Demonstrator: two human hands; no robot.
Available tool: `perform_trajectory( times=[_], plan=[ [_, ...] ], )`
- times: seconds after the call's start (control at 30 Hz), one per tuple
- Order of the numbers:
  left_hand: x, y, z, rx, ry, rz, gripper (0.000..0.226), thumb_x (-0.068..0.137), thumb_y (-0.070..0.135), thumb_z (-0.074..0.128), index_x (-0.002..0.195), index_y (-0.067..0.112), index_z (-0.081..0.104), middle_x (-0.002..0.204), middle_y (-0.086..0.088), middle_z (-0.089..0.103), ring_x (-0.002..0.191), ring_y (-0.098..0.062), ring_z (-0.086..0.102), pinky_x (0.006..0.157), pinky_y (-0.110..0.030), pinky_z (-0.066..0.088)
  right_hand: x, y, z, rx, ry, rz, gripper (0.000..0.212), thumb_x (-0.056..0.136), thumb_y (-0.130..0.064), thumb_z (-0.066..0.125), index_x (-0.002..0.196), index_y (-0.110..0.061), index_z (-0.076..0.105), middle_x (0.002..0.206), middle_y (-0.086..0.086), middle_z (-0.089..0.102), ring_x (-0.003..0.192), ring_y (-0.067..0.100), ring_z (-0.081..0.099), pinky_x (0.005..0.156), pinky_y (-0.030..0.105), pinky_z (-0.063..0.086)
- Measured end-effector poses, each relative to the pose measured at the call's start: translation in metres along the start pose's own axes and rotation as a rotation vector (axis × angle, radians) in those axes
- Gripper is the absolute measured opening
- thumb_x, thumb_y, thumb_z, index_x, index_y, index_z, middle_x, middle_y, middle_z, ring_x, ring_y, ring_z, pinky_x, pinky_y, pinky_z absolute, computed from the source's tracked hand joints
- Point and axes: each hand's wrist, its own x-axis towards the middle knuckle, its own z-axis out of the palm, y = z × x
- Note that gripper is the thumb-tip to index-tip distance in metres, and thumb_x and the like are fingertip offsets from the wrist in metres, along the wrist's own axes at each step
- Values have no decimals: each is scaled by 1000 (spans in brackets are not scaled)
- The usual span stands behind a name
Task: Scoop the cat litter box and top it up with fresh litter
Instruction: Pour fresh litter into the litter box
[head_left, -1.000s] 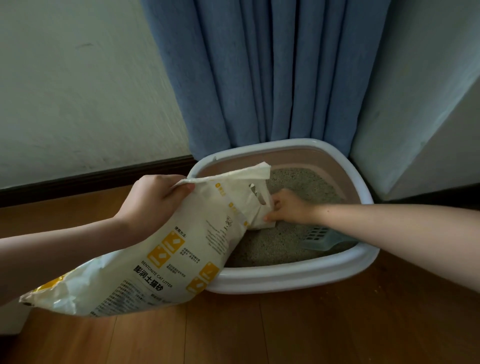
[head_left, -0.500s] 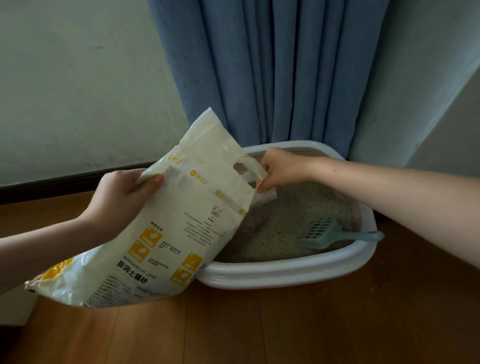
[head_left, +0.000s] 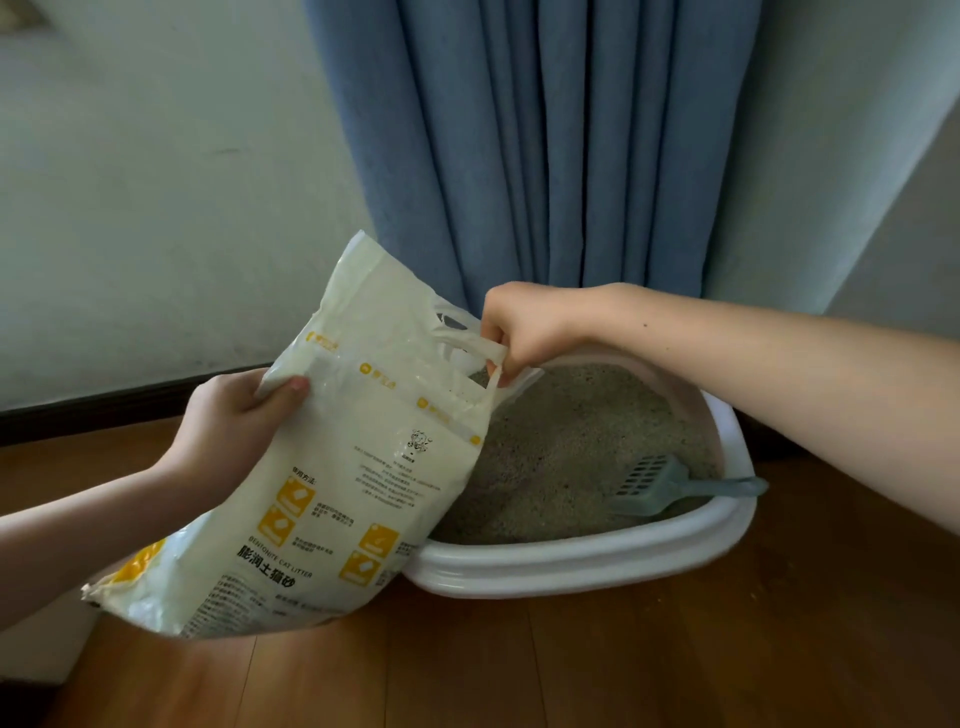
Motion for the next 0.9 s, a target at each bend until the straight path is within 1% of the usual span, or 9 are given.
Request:
perform_trajectory(
  times=[0.1, 0.17, 0.3, 0.43, 0.53, 0.6, 0.67, 0.8, 0.9],
  plan=[
    [1, -4, -5, -39, 17, -26, 27, 95, 28, 61, 79, 7, 71, 80, -16, 72, 78, -39, 69, 75, -50, 56, -3, -10, -11, -29, -9, -35, 12, 72, -22, 80, 82, -17, 77, 71, -1, 67, 63, 11, 57, 51, 22, 40],
    [1, -8, -9, -66, 25, -47, 25, 95, 27, 61, 81, 9, 72, 80, -15, 73, 80, -39, 70, 77, -53, 57, -4, -16, -17, -30, -13, -53, 12, 71, -23, 80, 82, -17, 77, 71, -2, 68, 64, 11, 58, 53, 24, 42],
    [2, -16, -17, -149, 39, -70, 21, 96, 25, 60, 85, 11, 73, 80, -13, 73, 79, -38, 70, 76, -51, 57, -2, -27, -25, -59, -2, -102, 13, 69, -25, 81, 76, -16, 76, 72, 7, 67, 60, 14, 54, 55, 36, 46],
    [1, -25, -25, -220, 48, -73, 22, 97, 24, 59, 87, 10, 73, 82, -14, 74, 76, -36, 71, 75, -51, 57, -5, -40, -35, -77, 14, -102, 13, 70, -25, 82, 77, -16, 76, 62, -3, 61, 55, 10, 49, 51, 27, 40],
    [2, -29, -28, -261, 49, -58, 23, 97, 23, 59, 87, 7, 72, 84, -17, 73, 71, -30, 70, 74, -52, 56, -7, -49, -40, -95, 14, -101, 12, 71, -25, 82, 80, -20, 77, 66, -6, 68, 59, 9, 58, 53, 27, 46],
    [3, -33, -30, -295, 58, -55, 23, 97, 22, 58, 88, 6, 72, 85, -18, 73, 70, -29, 68, 75, -52, 56, -7, -54, -43, -103, 14, -101, 10, 71, -25, 82, 79, -22, 77, 62, -12, 67, 58, 7, 59, 51, 23, 45],
    [6, -36, -30, -316, 63, -49, 22, 97, 21, 59, 85, 10, 73, 81, -13, 74, 69, -26, 68, 73, -49, 56, -5, -57, -44, -116, 24, -110, 7, 71, -24, 81, 72, -24, 74, 54, -18, 61, 52, 4, 55, 47, 20, 40],
    [9, -39, -27, -311, 61, -27, 26, 97, 22, 58, 77, 15, 73, 71, 0, 72, 64, -17, 67, 65, -38, 54, -3, -60, -45, -166, 39, -110, 31, 71, -24, 80, 49, -30, 58, 47, -16, 54, 45, 5, 47, 45, 22, 34],
    [14, -42, -29, -278, 38, -4, 33, 97, 27, 58, 74, 4, 64, 67, 1, 62, 62, -14, 57, 64, -35, 47, -3, -58, -43, -189, 38, -84, 16, 69, -27, 80, 59, -28, 67, 56, -11, 62, 51, 8, 54, 51, 31, 43]
  ],
)
